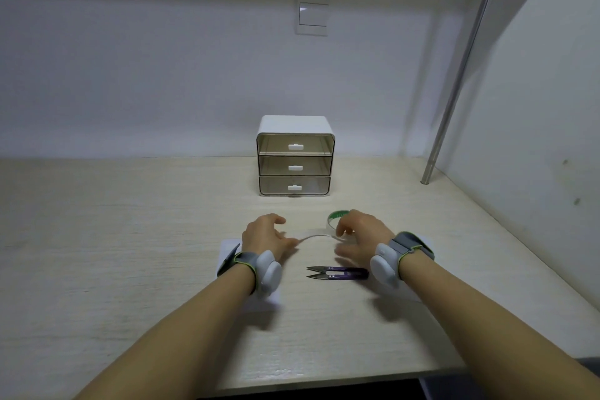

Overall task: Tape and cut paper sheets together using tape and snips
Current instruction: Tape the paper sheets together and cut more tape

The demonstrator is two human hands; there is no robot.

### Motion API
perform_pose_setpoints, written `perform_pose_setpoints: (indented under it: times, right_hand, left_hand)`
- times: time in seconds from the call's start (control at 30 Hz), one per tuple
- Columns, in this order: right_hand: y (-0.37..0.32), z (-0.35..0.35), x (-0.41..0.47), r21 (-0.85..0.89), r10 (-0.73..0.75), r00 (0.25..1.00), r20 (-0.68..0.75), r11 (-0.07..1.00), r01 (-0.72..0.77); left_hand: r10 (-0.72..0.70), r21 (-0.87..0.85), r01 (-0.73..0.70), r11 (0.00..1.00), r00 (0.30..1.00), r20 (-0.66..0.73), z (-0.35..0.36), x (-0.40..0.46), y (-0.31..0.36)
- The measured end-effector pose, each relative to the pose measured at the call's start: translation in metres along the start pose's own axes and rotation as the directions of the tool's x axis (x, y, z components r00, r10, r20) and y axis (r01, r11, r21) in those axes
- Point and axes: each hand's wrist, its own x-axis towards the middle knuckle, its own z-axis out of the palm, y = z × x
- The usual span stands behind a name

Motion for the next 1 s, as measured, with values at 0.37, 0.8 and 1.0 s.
perform_pose_setpoints:
  times: [0.37,0.8,1.0]
  right_hand:
    - [-0.036,-0.014,-0.009,-0.216,0.091,0.888,0.451,0.976,0.009]
    - [-0.018,-0.011,0.011,-0.282,0.090,0.935,0.344,0.959,0.012]
    - [-0.013,-0.031,0.026,-0.323,-0.004,0.976,0.219,0.943,0.076]
  left_hand:
    - [0.013,0.011,-0.013,1.000,1.000,0.004,-0.002,-0.009,0.008]
    - [0.022,0.029,-0.022,0.999,1.000,0.012,-0.006,-0.005,0.000]
    - [0.093,0.055,-0.091,0.994,0.995,-0.047,-0.007,-0.004,-0.001]
